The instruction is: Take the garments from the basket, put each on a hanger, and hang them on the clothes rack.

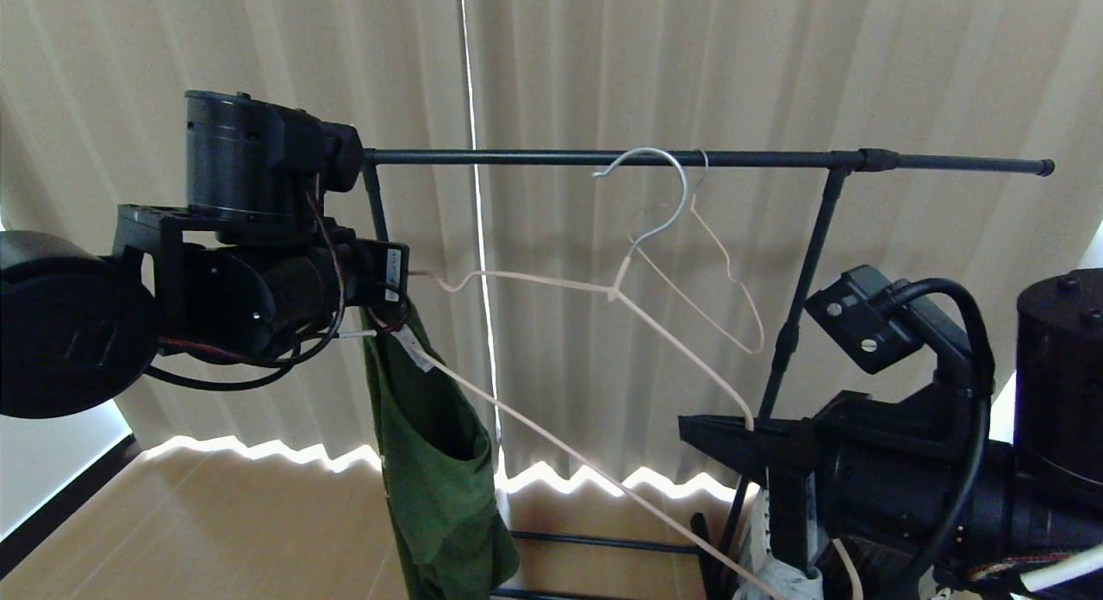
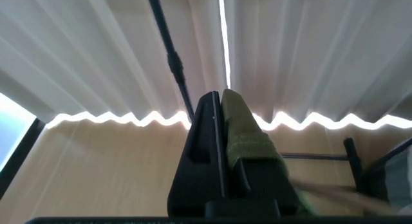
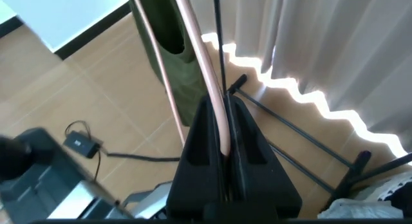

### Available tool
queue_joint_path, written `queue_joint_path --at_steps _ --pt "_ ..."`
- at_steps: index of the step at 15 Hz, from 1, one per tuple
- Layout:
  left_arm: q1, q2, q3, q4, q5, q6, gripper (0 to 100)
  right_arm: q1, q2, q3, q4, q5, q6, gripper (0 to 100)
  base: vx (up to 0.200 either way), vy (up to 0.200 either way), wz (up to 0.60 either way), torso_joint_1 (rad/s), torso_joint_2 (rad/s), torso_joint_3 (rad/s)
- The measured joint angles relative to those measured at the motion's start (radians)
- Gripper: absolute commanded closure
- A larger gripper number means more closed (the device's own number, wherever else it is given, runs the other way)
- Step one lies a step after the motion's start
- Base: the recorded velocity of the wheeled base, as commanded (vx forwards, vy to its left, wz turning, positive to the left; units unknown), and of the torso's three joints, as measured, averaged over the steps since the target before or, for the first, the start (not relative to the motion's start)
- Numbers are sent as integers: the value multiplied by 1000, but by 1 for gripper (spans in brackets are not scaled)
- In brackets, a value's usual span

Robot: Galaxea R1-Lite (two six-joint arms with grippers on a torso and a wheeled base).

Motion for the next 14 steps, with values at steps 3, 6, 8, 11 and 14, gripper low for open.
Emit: queue_joint_path --at_steps 3,6,8,11,14 --pt "0 -2 2 0 13 0 100 -5 68 -41 -10 -51 15 100 0 0 0 0 0 0" --pt "-6 -4 2 0 27 -9 100 -8 138 -100 -10 -83 44 100 0 0 0 0 0 0" --pt "-27 -6 2 0 26 -31 100 -8 179 -129 -11 -87 53 100 0 0 0 0 0 0" --pt "-57 -12 0 0 19 -34 100 -8 211 -150 -11 -86 53 100 0 0 0 0 0 0" --pt "-89 -13 -5 2 2 -30 100 -7 227 -158 -12 -87 53 100 0 0 0 0 0 0"
